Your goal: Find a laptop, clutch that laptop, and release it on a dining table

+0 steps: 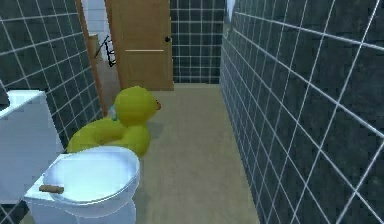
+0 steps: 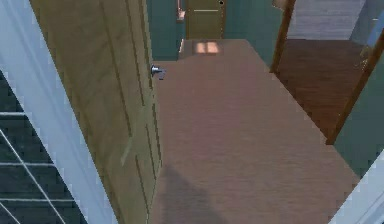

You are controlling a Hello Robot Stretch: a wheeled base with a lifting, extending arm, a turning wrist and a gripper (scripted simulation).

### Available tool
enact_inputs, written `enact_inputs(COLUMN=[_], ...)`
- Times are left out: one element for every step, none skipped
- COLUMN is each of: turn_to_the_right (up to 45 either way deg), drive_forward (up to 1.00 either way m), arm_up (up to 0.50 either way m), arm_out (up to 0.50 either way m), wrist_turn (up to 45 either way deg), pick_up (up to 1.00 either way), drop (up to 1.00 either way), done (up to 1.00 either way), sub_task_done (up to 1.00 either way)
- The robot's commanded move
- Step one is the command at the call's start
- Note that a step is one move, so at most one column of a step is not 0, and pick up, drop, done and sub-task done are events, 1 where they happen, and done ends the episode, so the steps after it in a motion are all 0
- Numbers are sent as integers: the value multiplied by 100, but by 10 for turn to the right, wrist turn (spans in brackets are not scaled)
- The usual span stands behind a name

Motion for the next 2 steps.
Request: enact_inputs(turn_to_the_right=[0, 0], drive_forward=[100, 100], arm_up=[0, 0], arm_out=[0, 0], wrist_turn=[0, 0], pick_up=[0, 0], drop=[0, 0], done=[0, 0], sub_task_done=[0, 0])
